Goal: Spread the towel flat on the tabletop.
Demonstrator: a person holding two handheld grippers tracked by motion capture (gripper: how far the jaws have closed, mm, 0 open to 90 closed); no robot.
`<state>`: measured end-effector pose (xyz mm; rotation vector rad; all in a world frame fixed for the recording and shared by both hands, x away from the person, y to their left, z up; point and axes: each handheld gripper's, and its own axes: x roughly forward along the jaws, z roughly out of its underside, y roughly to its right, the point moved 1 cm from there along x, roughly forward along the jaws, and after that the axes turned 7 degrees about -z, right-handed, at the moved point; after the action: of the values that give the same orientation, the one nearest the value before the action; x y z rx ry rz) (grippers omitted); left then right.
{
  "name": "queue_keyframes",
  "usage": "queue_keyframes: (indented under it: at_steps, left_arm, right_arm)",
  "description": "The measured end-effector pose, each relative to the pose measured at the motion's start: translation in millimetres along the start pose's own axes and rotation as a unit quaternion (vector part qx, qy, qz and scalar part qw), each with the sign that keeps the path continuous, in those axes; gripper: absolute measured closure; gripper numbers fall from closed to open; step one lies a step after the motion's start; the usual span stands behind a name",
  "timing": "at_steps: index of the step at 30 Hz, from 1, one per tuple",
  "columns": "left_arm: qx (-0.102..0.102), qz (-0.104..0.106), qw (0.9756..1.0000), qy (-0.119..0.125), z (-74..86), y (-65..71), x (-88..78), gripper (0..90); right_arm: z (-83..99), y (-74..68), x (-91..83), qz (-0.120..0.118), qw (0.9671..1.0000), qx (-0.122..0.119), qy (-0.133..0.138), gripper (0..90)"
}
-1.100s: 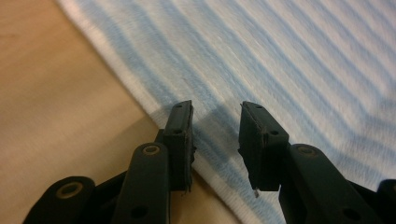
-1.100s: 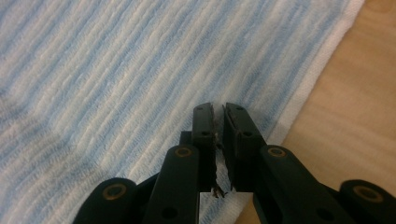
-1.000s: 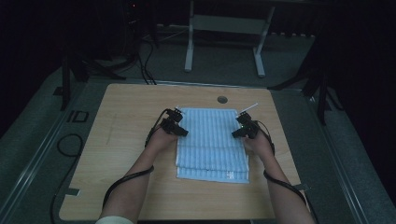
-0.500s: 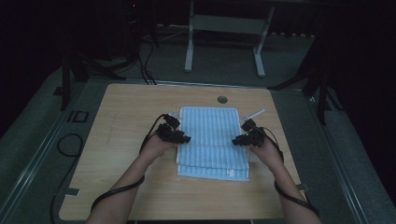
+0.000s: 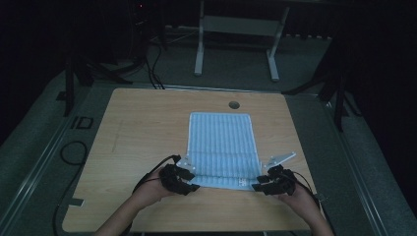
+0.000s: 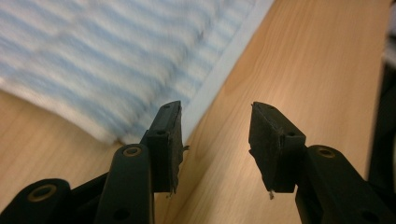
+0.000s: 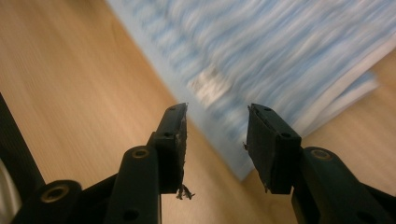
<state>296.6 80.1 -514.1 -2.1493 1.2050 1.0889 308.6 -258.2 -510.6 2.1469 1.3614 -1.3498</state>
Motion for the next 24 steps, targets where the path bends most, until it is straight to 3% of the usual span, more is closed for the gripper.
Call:
queue_keyframes:
  at_steps: [3,4,6,9,11,13,16,18,19,22,24]
  left_arm:
    - [-0.001,0.000,0.9999,-0.012,2.6,-1.6,8.5,54.1]
    - [-0.003,-0.005,0.9998,-0.021,3.2,-3.2,15.9,54.1]
    - [0.006,-0.009,0.9996,-0.027,3.4,-5.5,20.8,54.1]
    - [0.009,-0.015,0.9992,-0.037,3.8,-8.0,29.0,54.0]
    - [0.018,-0.021,0.9989,-0.039,4.5,-8.6,33.1,54.1]
    - [0.015,-0.022,0.9990,-0.036,4.2,-8.2,33.7,54.3]
    - [0.027,-0.053,0.9974,-0.041,2.1,-5.8,34.5,65.5]
    - [0.009,-0.063,0.9972,-0.040,0.6,-8.0,35.6,79.0]
    - [0.001,-0.058,0.9974,-0.042,-0.5,-9.5,35.9,83.6]
    - [0.000,-0.061,0.9972,-0.043,-3.9,-8.4,32.5,86.1]
    - [-0.008,-0.059,0.9979,-0.026,-9.2,-8.0,20.2,86.2]
  right_arm:
    - [3.6,-3.4,7.6,0.008,0.9998,-0.009,-0.018,55.6]
    - [5.2,-5.6,17.8,0.025,0.9983,-0.029,-0.044,54.1]
    - [5.0,-6.3,24.5,0.040,0.9964,-0.040,-0.063,54.2]
    - [4.1,-5.9,29.6,0.054,0.9944,-0.053,-0.073,60.0]
    - [3.0,-4.5,30.0,0.063,0.9937,-0.055,-0.074,66.8]
    - [2.7,-3.2,29.7,0.068,0.9933,-0.056,-0.075,70.2]
    - [2.7,-0.6,29.1,0.079,0.9931,-0.051,-0.071,83.1]
    - [2.0,2.0,28.7,0.075,0.9942,-0.039,-0.067,84.8]
    - [1.6,2.7,28.5,0.074,0.9944,-0.036,-0.066,85.2]
    - [-0.8,2.4,25.4,0.074,0.9952,-0.030,-0.056,85.6]
    - [-3.9,-0.8,16.5,0.077,0.9954,-0.033,-0.047,85.7]
